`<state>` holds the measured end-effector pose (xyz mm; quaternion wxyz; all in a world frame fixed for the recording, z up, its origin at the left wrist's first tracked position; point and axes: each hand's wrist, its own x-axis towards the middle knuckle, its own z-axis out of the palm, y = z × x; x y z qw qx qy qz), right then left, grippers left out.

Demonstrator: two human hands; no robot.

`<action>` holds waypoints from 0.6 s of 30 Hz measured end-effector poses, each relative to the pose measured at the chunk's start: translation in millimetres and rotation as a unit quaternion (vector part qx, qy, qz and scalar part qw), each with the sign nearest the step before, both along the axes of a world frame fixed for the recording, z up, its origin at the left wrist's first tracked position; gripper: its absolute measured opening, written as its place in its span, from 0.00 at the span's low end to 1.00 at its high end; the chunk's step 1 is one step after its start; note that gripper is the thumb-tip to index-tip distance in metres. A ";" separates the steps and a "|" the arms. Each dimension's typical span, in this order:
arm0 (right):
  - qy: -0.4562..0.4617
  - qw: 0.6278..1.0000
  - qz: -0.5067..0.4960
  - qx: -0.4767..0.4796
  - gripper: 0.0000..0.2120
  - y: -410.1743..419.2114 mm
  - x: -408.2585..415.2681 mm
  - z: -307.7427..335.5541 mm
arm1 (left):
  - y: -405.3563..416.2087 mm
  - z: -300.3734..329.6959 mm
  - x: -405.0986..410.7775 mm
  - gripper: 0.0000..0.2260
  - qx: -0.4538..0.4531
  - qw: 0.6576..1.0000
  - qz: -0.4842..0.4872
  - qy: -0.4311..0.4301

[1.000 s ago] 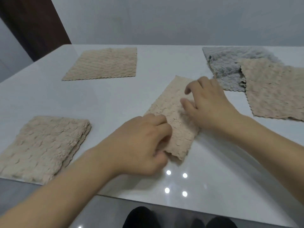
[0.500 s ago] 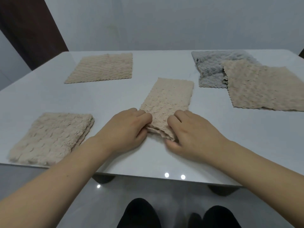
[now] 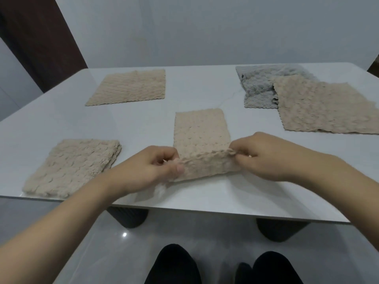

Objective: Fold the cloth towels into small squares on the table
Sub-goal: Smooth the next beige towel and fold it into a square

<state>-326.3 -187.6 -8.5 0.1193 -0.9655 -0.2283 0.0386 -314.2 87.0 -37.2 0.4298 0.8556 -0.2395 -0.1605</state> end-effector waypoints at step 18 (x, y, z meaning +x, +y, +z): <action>-0.091 0.976 -0.134 0.146 0.12 2.7 167.7 -58.1 | -65.2 -33.4 154.6 0.10 0.145 0.912 0.361 -0.132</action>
